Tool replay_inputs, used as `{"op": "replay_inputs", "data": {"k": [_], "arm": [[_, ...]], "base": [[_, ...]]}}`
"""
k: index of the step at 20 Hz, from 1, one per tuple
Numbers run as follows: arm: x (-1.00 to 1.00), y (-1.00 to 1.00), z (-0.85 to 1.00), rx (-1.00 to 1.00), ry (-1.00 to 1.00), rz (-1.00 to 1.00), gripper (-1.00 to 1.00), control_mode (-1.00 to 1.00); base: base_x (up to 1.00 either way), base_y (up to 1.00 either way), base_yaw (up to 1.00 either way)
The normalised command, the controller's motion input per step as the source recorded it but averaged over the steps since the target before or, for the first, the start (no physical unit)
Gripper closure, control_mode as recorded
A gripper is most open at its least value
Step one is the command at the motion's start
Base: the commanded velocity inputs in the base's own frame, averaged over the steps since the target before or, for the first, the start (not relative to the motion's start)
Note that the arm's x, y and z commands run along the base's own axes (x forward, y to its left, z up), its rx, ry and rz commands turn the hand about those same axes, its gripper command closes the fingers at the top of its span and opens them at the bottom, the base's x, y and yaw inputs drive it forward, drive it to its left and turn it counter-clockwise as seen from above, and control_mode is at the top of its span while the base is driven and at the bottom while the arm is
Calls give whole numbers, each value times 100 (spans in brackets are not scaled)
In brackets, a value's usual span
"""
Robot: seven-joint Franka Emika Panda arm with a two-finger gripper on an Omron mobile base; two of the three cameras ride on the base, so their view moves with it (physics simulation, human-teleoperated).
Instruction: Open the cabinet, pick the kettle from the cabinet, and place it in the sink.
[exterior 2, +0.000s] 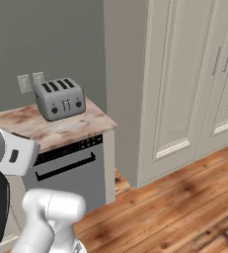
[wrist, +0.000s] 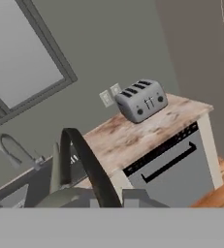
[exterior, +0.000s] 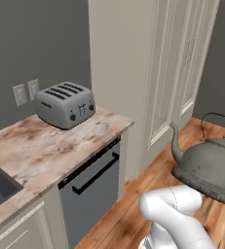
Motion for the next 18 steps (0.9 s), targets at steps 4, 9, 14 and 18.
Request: {"op": "replay_inputs", "data": {"k": [4,9,14,18], "arm": [[0,0,0,0,0,0,100,100],[0,0,0,0,0,0,100,100],[0,0,0,0,0,0,100,100],[0,0,0,0,0,0,100,100]], "base": [[-36,83,24],[0,88,20],[7,70,20],[25,43,15]]}}
